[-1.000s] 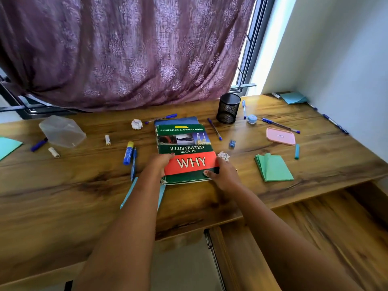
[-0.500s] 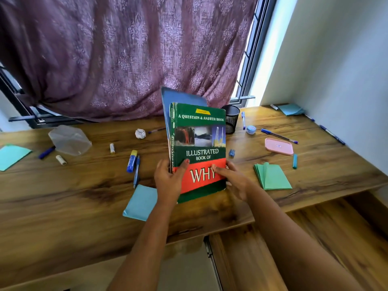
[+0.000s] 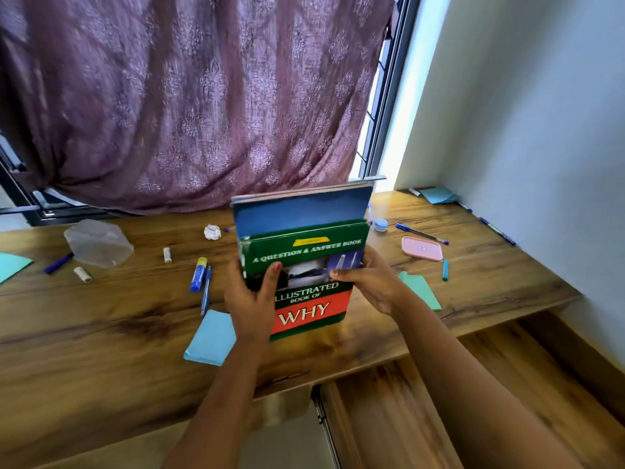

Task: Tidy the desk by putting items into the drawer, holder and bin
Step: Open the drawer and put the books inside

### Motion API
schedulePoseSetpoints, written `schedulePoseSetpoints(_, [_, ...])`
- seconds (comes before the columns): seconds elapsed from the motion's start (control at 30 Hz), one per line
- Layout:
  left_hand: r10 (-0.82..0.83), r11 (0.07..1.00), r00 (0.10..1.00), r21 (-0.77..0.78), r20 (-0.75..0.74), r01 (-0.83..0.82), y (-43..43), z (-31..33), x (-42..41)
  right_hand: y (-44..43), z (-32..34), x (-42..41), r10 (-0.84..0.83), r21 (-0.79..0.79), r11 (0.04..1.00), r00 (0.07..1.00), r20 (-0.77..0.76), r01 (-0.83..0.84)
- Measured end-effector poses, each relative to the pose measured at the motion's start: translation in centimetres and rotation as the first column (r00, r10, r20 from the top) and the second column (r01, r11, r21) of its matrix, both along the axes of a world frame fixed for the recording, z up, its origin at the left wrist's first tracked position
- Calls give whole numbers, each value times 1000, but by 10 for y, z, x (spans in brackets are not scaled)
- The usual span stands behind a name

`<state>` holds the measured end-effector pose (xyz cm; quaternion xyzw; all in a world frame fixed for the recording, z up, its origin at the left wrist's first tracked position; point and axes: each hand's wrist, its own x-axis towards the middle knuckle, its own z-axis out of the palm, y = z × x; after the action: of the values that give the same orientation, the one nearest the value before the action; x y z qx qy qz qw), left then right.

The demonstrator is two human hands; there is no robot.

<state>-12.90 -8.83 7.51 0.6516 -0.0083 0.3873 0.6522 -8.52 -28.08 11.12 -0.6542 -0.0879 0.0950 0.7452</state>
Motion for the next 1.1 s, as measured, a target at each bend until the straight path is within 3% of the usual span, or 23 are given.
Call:
schedulePoseSetpoints(0.23, [-80,994,989,-59,121,87,0,29,0,1,12,-12,2,-38,999,998,59,1])
schedulePoseSetpoints(0.37, [-68,990,991,-115,115,81,-2,25,-1,4,-3,-24,-34,-168,985,999,25,38])
schedulePoseSetpoints(0.6, [-71,987,997,-142,4,71,-6,-1,-8,-3,-29,-34,-99,-382,919,995,21,99])
schedulePoseSetpoints(0.87, [-128,989,957,-108,-261,102,-4,-25,-20,-3,-38,-38,-123,-546,824,988,91,153])
schedulePoseSetpoints(1.1, [-14,1000,931,-6,-364,13,-24,-14,-39,-33,-34,-53,-80,-620,756,969,233,211])
